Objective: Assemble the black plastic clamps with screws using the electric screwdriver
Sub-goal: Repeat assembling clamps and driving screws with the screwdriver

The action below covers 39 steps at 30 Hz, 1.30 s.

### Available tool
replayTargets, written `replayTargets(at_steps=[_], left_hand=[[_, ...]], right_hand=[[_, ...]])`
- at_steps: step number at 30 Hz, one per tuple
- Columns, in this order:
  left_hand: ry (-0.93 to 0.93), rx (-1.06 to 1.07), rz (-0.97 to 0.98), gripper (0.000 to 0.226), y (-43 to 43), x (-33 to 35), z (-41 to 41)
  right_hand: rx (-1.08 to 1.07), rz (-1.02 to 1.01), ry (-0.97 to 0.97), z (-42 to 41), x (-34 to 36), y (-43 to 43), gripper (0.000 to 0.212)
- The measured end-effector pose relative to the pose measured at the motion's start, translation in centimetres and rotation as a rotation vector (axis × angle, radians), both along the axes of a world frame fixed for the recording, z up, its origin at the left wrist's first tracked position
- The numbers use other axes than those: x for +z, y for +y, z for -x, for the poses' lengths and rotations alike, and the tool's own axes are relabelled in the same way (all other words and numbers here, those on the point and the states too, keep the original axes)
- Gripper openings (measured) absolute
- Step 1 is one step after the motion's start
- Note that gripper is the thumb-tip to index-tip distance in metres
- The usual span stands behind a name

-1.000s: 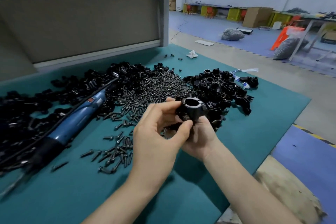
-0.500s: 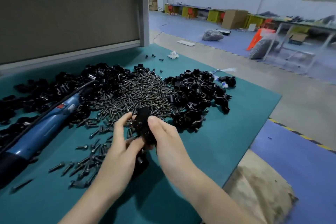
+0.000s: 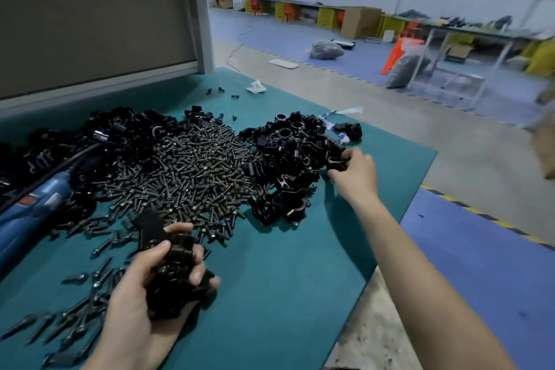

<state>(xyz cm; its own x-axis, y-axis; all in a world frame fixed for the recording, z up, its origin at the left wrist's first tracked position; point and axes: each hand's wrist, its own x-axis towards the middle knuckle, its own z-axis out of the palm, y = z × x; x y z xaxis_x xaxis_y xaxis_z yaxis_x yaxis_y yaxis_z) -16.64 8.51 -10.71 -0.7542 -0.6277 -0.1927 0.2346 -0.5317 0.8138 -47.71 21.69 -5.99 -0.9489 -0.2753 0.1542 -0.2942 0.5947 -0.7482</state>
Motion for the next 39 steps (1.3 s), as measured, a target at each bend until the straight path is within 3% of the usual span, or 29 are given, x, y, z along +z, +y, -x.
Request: replayTargets(at_steps=[3, 5, 7, 10, 14, 22, 24, 26, 29, 32, 36, 39], left_hand=[[0.017, -0.042, -0.038, 0.054, -0.3, -0.2, 0.1], [-0.003, -0.054, -0.032, 0.055, -0.1, 0.2, 0.5], [0.011, -0.040, -0.013, 0.061, 0.4, 0.6, 0.7], [0.039, -0.002, -0.036, 0.067, 1.5, 1.6, 0.8], [0.129, -0.009, -0.061, 0.070, 2.6, 3.3, 0.8], [0.144, -0.001, -0.124, 0.067, 3.0, 4.0, 0.9], [0.147, -0.008, -0.137, 0.054, 3.1, 4.0, 0.8], [0.148, -0.002, -0.144, 0.024, 3.4, 4.0, 0.8], [0.126, 0.008, -0.126, 0.014, 3.9, 4.2, 0.8], [0.060, 0.000, -0.007, 0.010, 4.2, 5.2, 0.6], [-0.110, -0.026, 0.429, 0.028, 4.7, 8.0, -0.1], [-0.231, 0.065, 0.501, 0.044, 5.7, 9.4, -0.5]], right_hand=[[0.001, 0.061, 0.020, 0.8, -1.1, 0.8, 0.030], [-0.003, 0.236, -0.065, 0.0, -1.3, 1.6, 0.021], [0.035, 0.559, -0.258, -1.3, -1.0, 3.0, 0.018], [0.225, 1.093, -0.716, -4.2, 0.1, 4.3, 0.018], [0.374, 1.334, -1.038, -7.0, 1.4, 4.3, 0.032], [0.489, 1.344, -1.128, -10.5, 2.6, 2.9, 0.033], [0.526, 1.303, -1.131, -11.3, 2.6, 2.7, 0.033], [0.567, 1.215, -1.096, -12.1, 2.6, 2.4, 0.036], [0.626, 1.120, -1.032, -13.3, 2.7, 2.1, 0.036], [0.679, 1.109, -1.008, -14.5, 2.8, 1.9, 0.039], [0.678, 1.085, -0.987, -16.6, 3.0, 1.0, 0.023], [0.672, 0.926, -0.817, -19.2, 3.2, -0.7, 0.027]])
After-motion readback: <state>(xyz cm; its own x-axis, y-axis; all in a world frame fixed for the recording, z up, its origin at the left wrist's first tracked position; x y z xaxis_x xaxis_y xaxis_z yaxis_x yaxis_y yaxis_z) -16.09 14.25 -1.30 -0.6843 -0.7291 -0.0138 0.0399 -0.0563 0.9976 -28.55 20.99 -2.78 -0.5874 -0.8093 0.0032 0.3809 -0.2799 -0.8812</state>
